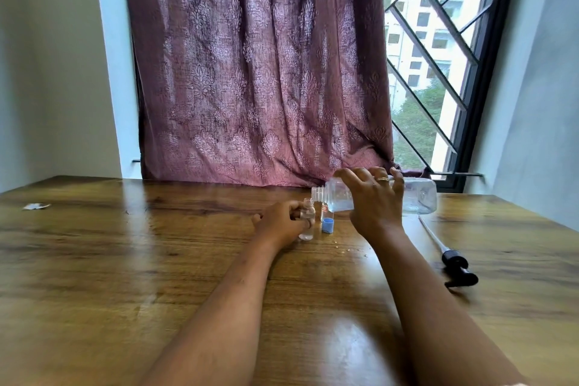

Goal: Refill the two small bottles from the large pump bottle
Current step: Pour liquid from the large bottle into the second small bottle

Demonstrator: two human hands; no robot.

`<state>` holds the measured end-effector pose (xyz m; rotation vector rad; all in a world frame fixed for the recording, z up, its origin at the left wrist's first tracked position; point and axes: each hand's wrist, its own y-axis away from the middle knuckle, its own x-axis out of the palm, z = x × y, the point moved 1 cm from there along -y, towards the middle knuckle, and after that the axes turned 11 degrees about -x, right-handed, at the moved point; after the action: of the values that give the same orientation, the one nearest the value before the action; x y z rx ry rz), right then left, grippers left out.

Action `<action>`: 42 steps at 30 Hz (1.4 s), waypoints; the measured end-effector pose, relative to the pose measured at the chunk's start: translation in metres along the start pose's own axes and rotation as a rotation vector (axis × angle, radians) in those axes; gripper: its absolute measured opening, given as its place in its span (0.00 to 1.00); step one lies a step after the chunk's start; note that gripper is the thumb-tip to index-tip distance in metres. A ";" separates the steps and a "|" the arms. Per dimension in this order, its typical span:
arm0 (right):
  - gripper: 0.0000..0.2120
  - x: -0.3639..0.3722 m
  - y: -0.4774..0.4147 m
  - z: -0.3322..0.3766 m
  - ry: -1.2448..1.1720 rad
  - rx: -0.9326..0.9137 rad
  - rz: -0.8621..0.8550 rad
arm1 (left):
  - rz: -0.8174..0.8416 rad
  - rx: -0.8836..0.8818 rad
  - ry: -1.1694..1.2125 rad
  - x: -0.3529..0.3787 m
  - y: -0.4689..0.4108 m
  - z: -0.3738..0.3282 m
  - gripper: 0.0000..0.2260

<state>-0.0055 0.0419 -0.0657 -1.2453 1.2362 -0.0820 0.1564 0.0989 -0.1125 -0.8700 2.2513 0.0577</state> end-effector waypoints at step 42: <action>0.33 0.001 0.000 0.000 -0.008 0.001 -0.017 | -0.008 0.007 0.004 -0.001 0.001 -0.002 0.20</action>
<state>-0.0051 0.0411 -0.0669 -1.2547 1.2183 -0.0901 0.1551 0.0999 -0.1106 -0.8763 2.2504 0.0447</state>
